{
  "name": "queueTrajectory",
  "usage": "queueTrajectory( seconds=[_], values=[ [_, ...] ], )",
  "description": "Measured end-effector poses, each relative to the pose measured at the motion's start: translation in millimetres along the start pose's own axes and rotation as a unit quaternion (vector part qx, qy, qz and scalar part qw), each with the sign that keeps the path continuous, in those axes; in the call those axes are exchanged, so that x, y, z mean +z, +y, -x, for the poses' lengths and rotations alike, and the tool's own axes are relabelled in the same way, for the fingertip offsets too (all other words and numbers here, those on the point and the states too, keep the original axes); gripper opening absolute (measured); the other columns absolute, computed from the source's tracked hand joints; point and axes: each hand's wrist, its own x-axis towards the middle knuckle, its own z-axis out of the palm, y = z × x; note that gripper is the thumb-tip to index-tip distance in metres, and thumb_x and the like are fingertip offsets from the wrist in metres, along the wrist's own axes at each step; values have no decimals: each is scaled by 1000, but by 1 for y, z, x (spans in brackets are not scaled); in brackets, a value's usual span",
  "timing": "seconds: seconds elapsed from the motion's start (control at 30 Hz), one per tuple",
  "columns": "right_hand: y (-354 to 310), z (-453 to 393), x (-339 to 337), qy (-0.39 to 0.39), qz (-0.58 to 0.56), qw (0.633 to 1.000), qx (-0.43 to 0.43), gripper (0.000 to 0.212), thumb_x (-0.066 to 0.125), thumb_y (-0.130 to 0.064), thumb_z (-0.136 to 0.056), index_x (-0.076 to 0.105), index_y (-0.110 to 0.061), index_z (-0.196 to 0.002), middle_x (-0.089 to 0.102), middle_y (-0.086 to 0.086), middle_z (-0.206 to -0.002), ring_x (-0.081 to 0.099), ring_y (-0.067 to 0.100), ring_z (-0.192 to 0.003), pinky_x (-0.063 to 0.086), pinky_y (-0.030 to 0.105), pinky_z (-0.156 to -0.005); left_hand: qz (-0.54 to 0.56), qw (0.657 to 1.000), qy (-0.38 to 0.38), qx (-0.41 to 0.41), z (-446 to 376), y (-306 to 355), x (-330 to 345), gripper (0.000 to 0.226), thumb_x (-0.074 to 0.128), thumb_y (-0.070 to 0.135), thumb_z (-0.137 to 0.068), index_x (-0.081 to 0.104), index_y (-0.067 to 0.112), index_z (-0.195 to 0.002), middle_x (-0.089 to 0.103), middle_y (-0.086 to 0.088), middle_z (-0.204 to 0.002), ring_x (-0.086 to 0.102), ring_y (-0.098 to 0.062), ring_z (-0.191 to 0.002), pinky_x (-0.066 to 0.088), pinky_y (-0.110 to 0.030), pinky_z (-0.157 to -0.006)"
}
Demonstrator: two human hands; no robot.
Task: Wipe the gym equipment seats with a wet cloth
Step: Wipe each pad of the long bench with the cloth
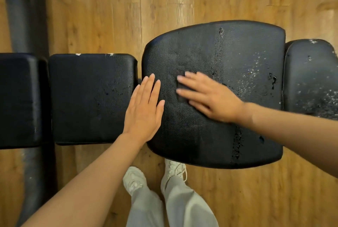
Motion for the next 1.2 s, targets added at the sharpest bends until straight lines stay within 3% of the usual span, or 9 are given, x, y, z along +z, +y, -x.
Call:
queueTrajectory(
  seconds=[0.27, 0.43, 0.57, 0.7, 0.8, 1.0, 1.2],
  values=[
    [-14, 38, 10, -35, 14, 998, -54, 40, 39, -24, -107, 54, -13, -143, 38, 12, -157, 32, 30, -147, 22, 43, -123, -16, 1000, 4, -16, -5, 16, 7, 61, 32, 35, -102, 31, -1, -151, 24, -18, -161, 21, -30, -149, 24, -43, -121],
    [31, -11, -10, 39, 42, 998, 30, 40, 44, -20, -106, 54, -9, -142, 38, 19, -155, 34, 37, -144, 22, 46, -122, -23, 1000, -1, 0, -8, 21, 6, 59, 32, 31, -101, 32, 1, -151, 25, -18, -161, 22, -31, -149, 25, -46, -120],
    [70, -55, -32, 109, 60, 981, 152, 41, 42, -22, -105, 53, -6, -142, 37, 22, -155, 33, 42, -144, 20, 47, -120, -41, 999, -13, 14, -12, 23, 4, 58, 29, 29, -100, 34, 4, -151, 26, -17, -161, 23, -32, -149, 25, -47, -120],
    [67, -61, -29, 153, 59, 962, 217, 40, 41, -19, -106, 51, -7, -144, 35, 21, -156, 31, 40, -145, 19, 47, -122, -62, 998, -26, 15, -11, 22, 3, 57, 26, 29, -101, 32, 5, -152, 25, -17, -161, 23, -33, -149, 26, -46, -120],
    [29, -36, -14, 141, 27, 968, 206, 42, 43, -16, -106, 48, -7, -146, 33, 20, -157, 29, 40, -146, 17, 48, -122, -62, 997, -40, 17, -12, 21, 0, 56, 32, 28, -102, 30, 5, -153, 22, -17, -162, 22, -33, -149, 26, -47, -120],
    [-64, 51, 27, 25, -17, 994, 103, 42, 47, -19, -105, 51, -12, -145, 35, 13, -158, 28, 34, -148, 20, 47, -123, -57, 997, -56, 22, -14, 22, -4, 59, 32, 30, -101, 26, 4, -154, 20, -19, -162, 19, -34, -150, 23, -48, -121],
    [-82, 77, 36, -15, -2, 999, 42, 40, 42, -26, -107, 55, -16, -143, 40, 11, -156, 33, 32, -146, 24, 44, -122, -48, 997, -53, 29, -12, 20, -2, 63, 27, 37, -101, 27, 3, -153, 21, -20, -161, 18, -35, -150, 22, -49, -121]
  ],
)
